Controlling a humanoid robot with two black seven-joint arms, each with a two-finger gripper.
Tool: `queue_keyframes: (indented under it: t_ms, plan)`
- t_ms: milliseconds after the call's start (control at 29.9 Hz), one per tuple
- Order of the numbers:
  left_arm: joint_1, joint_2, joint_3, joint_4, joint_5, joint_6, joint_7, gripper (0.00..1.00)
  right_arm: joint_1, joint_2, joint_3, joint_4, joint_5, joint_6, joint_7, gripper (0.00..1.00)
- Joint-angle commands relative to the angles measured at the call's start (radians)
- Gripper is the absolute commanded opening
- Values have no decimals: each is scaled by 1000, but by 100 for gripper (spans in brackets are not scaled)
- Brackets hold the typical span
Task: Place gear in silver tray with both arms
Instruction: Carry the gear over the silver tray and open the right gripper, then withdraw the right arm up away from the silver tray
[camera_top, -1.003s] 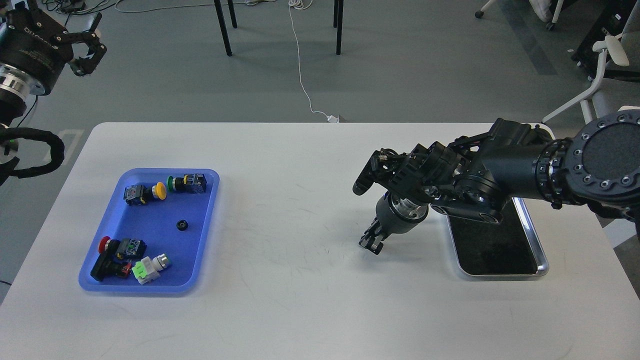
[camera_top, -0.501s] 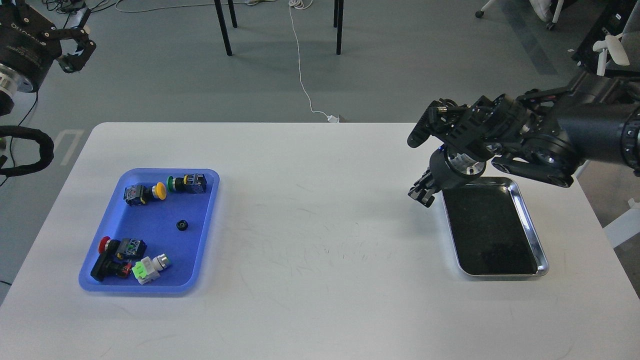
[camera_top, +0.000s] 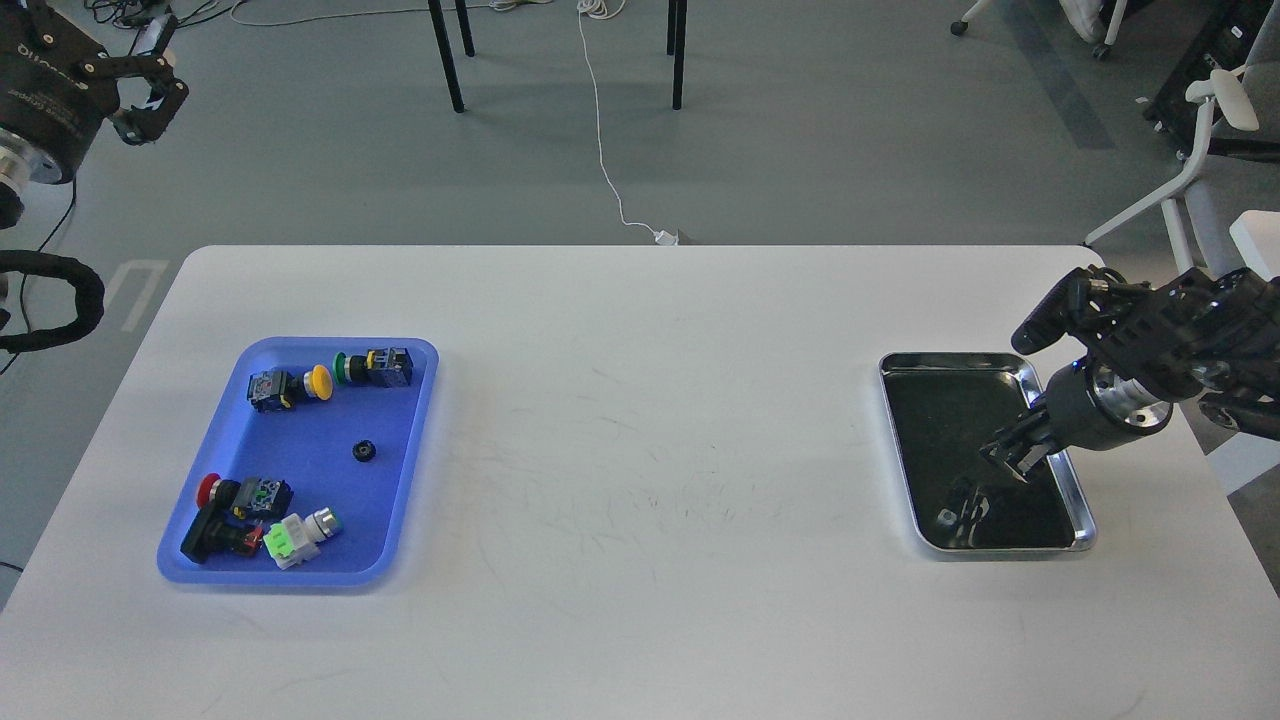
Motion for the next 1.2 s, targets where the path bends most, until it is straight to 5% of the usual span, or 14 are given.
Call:
queue_keyframes:
  t_ms: [0,267,501,635,869,1170]
  plan:
    - [0,1,2,0,0,3,0,98,-33,-41,3,29,-71,-1,-1,17]
    - [0,1,2,0,0,11,2,98,-38,-35,21,21,-75,-6,-2,24]
    - [0,10,2,0,0,9,3,98,-53,-27,27,21,-75,-46,1,53]
    - [0,12,2,2,0,11,2,98,-50,-33,41,25,-72,-52,5,60]
    - [-1,35,11,-11,6,14,3,98,-53,-51,343,-20,73,-63,5,93]
    - [26,140,67,-11,47,-97,32,98,-160,-13,748,-187,517,-69,5,97]
